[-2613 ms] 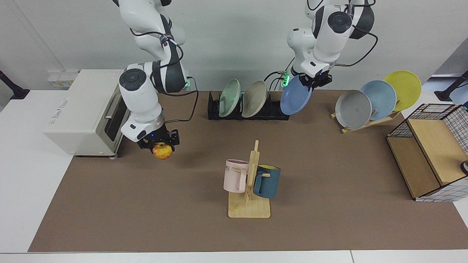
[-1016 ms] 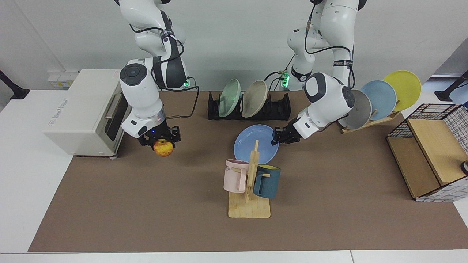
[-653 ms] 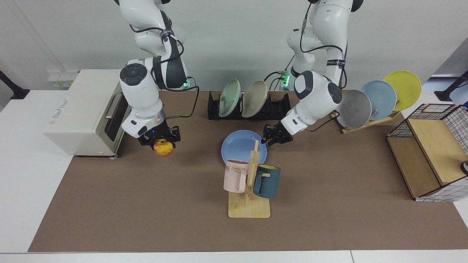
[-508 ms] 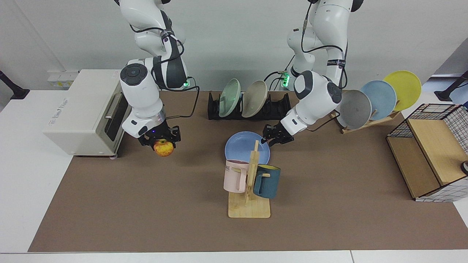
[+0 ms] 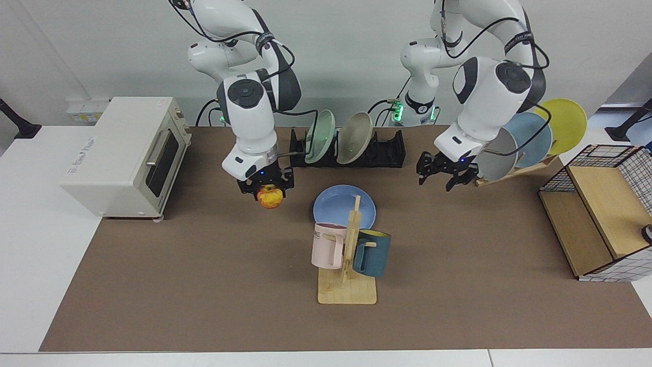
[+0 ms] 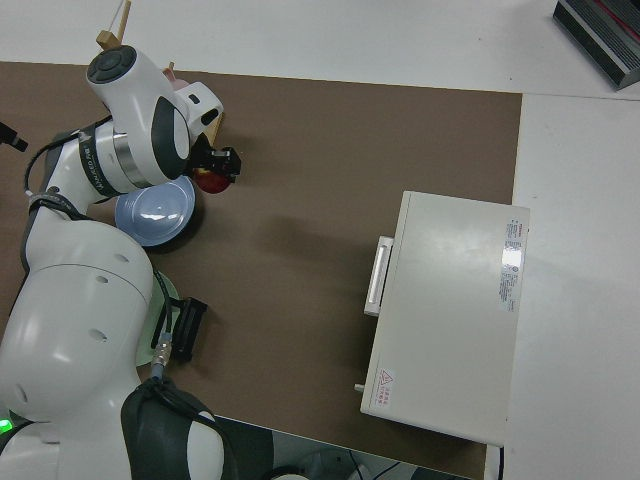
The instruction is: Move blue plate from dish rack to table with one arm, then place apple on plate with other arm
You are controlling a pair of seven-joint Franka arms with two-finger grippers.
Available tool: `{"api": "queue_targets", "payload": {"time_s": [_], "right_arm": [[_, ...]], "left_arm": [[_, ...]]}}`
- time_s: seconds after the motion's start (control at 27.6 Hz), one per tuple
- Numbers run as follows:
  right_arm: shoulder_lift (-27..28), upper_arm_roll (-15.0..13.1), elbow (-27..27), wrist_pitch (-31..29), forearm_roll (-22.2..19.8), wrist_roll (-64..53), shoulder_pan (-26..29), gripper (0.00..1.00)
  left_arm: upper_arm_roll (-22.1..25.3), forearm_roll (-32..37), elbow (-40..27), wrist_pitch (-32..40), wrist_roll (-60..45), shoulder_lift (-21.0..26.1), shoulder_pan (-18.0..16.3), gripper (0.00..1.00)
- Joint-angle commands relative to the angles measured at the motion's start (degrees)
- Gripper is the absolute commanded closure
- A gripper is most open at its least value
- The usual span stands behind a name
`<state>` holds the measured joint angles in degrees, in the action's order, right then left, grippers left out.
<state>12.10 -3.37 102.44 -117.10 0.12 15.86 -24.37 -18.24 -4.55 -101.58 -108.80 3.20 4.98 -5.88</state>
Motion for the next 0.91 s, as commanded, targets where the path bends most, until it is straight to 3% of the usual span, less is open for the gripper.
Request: {"api": "queue_targets", "payload": {"time_s": [0.0,0.18,0.44,0.73,0.87], "right_arm": [[0.64,-0.32,-1.62,0.82,-0.12,9.09,-4.8,1.0],[3.98,-0.23,-5.23,2.14,-0.3,15.68,-7.35,1.0],[11.36,-0.23,-11.64,1.62,-0.38,25.09,-12.63,1.0],[17.6,-0.23,-12.97,-4.18,0.32,26.33,-13.86,1.0],[18.84,-0.23,-12.53,-6.74,1.81,26.24,-13.95,1.0]], "left_arm": [[-0.3,3.58,8.05,10.96,-2.32,0.38,0.08,0.02],[0.22,3.67,11.4,17.12,-2.32,-0.67,0.0,0.02],[0.05,3.93,11.76,18.62,-2.32,-4.37,-2.9,0.01],[0.13,4.2,12.37,19.33,-2.14,-4.63,-2.9,0.01],[1.18,4.2,12.64,19.5,-2.14,-4.63,-1.07,0.01]]}}
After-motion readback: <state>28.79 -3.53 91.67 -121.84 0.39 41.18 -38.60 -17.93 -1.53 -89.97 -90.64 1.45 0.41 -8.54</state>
